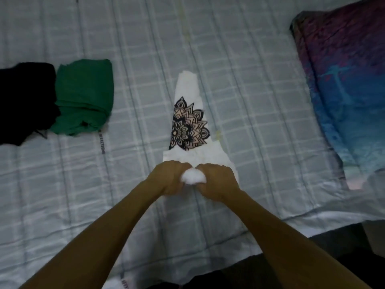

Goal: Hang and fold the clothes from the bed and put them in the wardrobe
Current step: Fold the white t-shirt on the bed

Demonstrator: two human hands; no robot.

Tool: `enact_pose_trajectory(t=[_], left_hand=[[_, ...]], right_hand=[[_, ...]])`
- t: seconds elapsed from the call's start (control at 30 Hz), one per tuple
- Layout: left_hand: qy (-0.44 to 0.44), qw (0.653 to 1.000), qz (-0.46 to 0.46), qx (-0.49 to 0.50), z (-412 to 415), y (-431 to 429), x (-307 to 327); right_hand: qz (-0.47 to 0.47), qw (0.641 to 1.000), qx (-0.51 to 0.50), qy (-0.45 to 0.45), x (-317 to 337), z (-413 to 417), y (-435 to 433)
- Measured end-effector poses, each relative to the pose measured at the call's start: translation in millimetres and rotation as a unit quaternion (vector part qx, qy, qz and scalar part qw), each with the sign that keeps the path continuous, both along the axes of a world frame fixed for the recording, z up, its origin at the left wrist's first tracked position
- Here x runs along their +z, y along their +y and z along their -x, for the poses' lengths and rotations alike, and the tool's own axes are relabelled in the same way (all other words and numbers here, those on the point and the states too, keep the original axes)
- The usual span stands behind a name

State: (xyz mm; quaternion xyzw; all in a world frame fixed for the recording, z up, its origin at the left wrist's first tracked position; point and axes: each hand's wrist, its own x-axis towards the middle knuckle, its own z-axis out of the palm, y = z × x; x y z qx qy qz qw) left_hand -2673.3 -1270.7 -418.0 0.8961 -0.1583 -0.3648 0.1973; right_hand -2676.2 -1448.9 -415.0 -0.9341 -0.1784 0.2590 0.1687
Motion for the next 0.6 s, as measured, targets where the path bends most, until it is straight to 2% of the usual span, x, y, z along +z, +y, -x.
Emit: enact_pose_trajectory(t=[0.13,0.17,0.2,0.23,0.3,0.33,0.4,0.47,0.6], left_hand=[[0.181,0.981,0.051,-0.041,-23.0,10.1,54.8],[0.219,0.973,0.050,-0.044,-30.3,13.7,64.1],[0.222,0.973,0.046,-0.042,-40.2,16.6,71.5],[0.188,0.981,0.037,-0.028,-52.6,19.6,78.4],[0.040,0.999,0.005,0.026,-76.3,30.0,86.4],[-0.037,0.998,-0.016,0.057,-85.1,35.8,86.4],[-0.101,0.989,-0.055,0.093,-89.9,44.7,78.0],[-0.086,0.990,-0.075,0.084,-80.7,44.3,63.1],[-0.081,0.991,-0.092,0.059,-38.4,30.4,18.2]], right_hand=[[0.035,0.972,0.080,0.216,55.3,-27.1,4.9],[0.043,0.965,0.075,0.248,68.2,-36.3,7.5],[0.053,0.965,0.065,0.248,78.4,-46.3,10.7],[0.067,0.975,0.051,0.208,85.1,-55.9,13.7],[0.065,0.996,-0.017,0.065,93.4,-72.6,17.1],[0.031,0.997,-0.069,-0.002,95.0,-77.8,18.5],[-0.058,0.983,-0.148,-0.087,86.2,-82.8,20.9],[-0.069,0.986,-0.125,-0.083,69.0,-79.2,24.2],[0.020,0.999,-0.031,0.010,14.7,-43.4,29.6]])
